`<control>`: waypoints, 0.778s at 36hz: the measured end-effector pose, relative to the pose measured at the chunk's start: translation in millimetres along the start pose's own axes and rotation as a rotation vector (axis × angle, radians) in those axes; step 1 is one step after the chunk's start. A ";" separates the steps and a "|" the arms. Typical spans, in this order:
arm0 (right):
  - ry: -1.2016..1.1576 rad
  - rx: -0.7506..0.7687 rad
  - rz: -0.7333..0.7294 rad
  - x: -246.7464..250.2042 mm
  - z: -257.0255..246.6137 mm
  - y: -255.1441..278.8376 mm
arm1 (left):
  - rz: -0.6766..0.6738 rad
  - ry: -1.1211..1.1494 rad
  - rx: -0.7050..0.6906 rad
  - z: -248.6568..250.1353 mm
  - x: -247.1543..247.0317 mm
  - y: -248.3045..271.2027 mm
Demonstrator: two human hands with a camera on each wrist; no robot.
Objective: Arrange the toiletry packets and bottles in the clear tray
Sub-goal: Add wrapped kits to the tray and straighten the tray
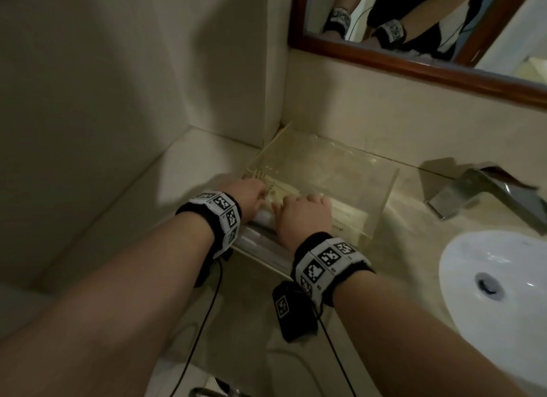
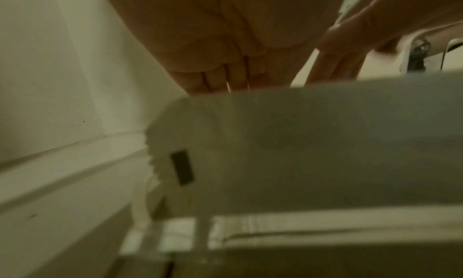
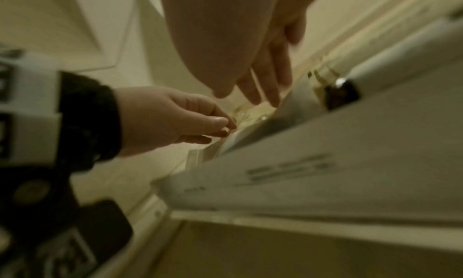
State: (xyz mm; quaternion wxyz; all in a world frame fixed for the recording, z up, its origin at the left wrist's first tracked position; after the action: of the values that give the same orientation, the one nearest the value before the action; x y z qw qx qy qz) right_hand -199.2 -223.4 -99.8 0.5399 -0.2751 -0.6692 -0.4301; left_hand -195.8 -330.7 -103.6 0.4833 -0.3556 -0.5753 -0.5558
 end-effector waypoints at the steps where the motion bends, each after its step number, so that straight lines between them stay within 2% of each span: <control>1: 0.020 -0.018 -0.010 1.1 3.0 2.8 | 0.008 0.010 0.004 0.5 0.8 0.0; 4: -0.065 -0.049 -0.086 -4.3 7.5 5.3 | 0.043 0.062 -0.032 0.3 0.4 -1.2; 8: -0.238 -0.090 -0.141 -11.0 4.3 -2.5 | -0.013 0.060 -0.072 -3.1 -8.1 -4.7; 13: -0.305 -0.071 -0.124 -15.1 1.5 -4.6 | 0.042 0.064 -0.066 -6.8 -4.6 -7.1; 19: -0.174 -0.125 -0.006 -7.0 20.0 -0.7 | 0.047 0.071 -0.063 -2.6 -4.4 -9.4; 24: -0.331 -0.134 -0.112 -20.0 13.1 -9.7 | 0.030 0.074 -0.049 -1.6 -7.1 -9.4; 28: -0.387 -0.088 -0.088 -16.6 7.7 -8.0 | 0.043 0.074 -0.056 -2.4 -3.9 -8.9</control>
State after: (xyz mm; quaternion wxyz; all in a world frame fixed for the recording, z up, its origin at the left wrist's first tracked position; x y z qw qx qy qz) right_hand -205.2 -219.0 -118.3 0.3690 -0.3464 -0.7526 -0.4212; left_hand -202.8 -333.7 -110.1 0.5059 -0.3607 -0.5334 -0.5740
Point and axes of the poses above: each hand's wrist, its own y-axis away from the middle knuckle, its own x-axis out of the back of the hand, z = x × y, the point moved 7 cm from there along -y, towards the middle knuckle
